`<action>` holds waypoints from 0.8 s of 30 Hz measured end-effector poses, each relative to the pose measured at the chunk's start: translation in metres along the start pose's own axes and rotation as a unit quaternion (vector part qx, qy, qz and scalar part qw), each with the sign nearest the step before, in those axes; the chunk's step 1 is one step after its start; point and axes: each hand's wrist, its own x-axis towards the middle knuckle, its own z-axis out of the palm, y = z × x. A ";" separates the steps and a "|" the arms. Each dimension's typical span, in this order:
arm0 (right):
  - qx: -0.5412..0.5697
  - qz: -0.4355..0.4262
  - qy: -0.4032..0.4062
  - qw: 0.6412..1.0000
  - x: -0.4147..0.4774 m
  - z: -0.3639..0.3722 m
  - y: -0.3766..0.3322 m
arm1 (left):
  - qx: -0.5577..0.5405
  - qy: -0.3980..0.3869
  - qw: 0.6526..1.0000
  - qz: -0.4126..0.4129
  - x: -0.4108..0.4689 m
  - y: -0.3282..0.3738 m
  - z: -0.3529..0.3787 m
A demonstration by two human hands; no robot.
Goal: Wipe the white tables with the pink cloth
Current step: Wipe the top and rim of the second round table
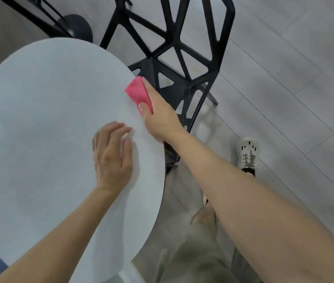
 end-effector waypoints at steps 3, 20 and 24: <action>0.008 -0.015 -0.004 1.000 0.002 0.003 -0.003 | 0.018 0.049 0.992 -0.111 0.053 -0.009 0.008; -0.021 -0.041 -0.182 0.982 0.158 0.003 -0.058 | 0.161 0.061 0.936 -0.307 0.151 -0.046 0.037; -0.003 -0.051 -0.185 0.981 0.115 -0.014 -0.043 | 0.165 0.048 0.938 -0.302 0.152 -0.044 0.036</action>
